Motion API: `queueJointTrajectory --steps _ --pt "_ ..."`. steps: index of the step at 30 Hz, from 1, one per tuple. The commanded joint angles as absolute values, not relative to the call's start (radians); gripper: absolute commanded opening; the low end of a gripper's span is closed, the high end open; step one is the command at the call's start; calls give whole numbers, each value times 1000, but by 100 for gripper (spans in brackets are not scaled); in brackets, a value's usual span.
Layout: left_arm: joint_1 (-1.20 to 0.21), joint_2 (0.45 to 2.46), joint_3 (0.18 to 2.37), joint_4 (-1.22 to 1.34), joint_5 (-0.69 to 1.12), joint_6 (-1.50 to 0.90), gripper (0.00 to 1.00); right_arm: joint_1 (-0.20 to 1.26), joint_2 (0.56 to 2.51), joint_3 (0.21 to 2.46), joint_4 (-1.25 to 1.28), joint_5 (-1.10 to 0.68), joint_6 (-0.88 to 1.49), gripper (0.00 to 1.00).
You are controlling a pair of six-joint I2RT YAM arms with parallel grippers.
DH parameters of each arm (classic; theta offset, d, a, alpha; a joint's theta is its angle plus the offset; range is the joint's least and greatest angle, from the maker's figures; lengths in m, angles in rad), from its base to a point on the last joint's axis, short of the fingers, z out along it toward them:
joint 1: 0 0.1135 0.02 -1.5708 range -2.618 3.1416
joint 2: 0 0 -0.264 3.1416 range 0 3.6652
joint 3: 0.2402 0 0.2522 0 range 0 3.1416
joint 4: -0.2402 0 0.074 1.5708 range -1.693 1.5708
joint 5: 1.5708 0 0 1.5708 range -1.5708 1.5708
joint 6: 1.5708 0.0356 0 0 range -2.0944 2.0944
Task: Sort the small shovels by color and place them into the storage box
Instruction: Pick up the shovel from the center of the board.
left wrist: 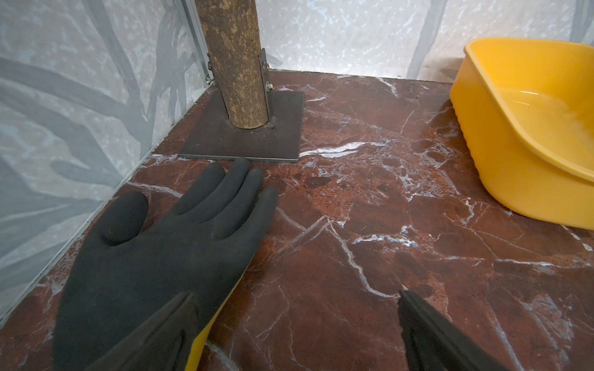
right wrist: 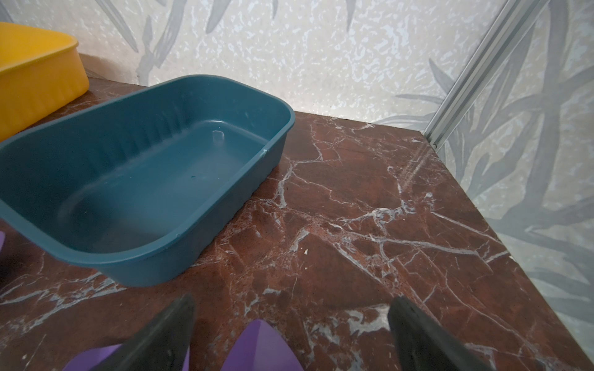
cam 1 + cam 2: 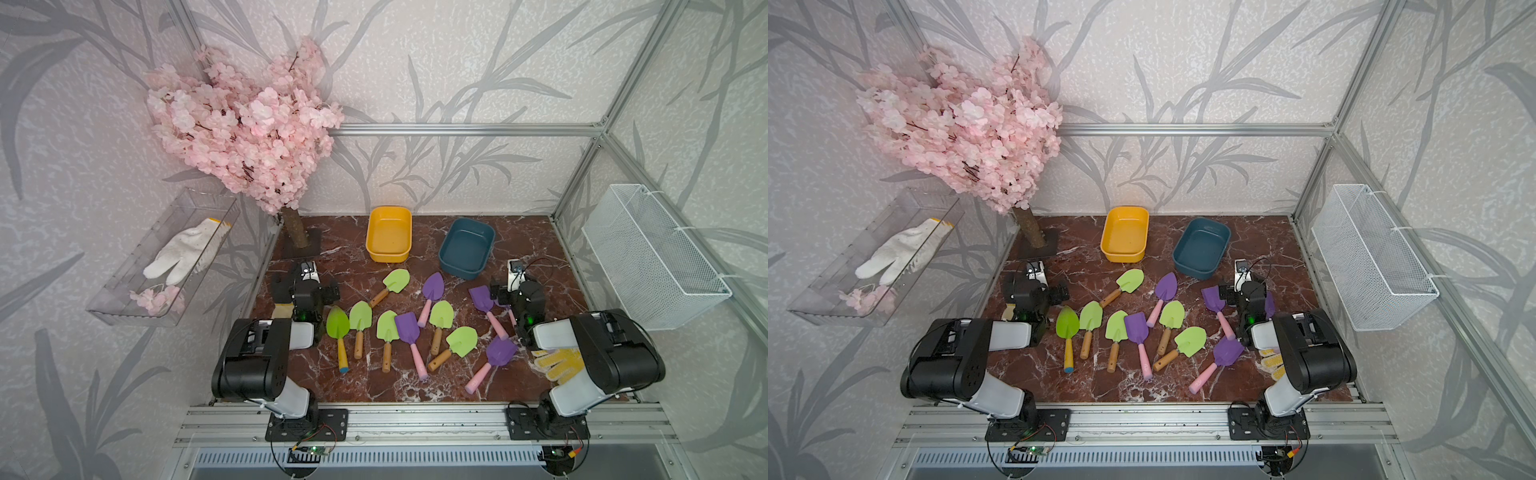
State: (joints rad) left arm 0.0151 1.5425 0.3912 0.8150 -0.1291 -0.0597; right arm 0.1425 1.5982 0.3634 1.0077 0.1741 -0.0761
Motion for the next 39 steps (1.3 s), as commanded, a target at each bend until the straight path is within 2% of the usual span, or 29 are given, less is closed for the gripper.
queueJointTrajectory --steps 1,5,8,11,14,16,19,20,22,26,30,34,36,39 --pt "19 1522 412 805 -129 -55 100 137 1590 365 1003 169 -71 99" --pt "19 1521 408 814 -130 -50 95 137 1590 363 1010 179 -75 99" --pt "14 1446 405 784 -129 -44 94 143 1511 373 928 216 -67 99" --pt "8 1270 471 503 -84 2 93 143 1367 423 725 277 -41 99" --pt "-23 1101 559 254 -139 32 92 144 1231 522 458 281 -50 100" --pt "-27 1021 628 113 -169 18 86 155 1173 624 267 267 -86 100" --pt "-41 934 735 -54 -242 -34 67 208 1113 759 72 357 -74 100" --pt "-48 916 787 -132 -275 -79 64 218 1101 826 -35 361 -23 99" --pt "-73 903 903 -299 -323 -157 59 224 1110 987 -280 341 93 99" --pt "-165 958 1118 -608 -402 -244 49 259 1158 1214 -600 275 215 99" --pt "-271 1105 1363 -986 -525 -379 47 343 1205 1364 -818 267 227 99" --pt "-334 1111 1393 -1057 -480 -466 44 418 1200 1432 -896 246 187 99" --pt "-353 1085 1352 -1000 -383 -456 44 436 1195 1452 -926 257 200 99" --pt "-361 1077 1307 -921 -152 -409 37 437 1224 1507 -1024 210 231 99"
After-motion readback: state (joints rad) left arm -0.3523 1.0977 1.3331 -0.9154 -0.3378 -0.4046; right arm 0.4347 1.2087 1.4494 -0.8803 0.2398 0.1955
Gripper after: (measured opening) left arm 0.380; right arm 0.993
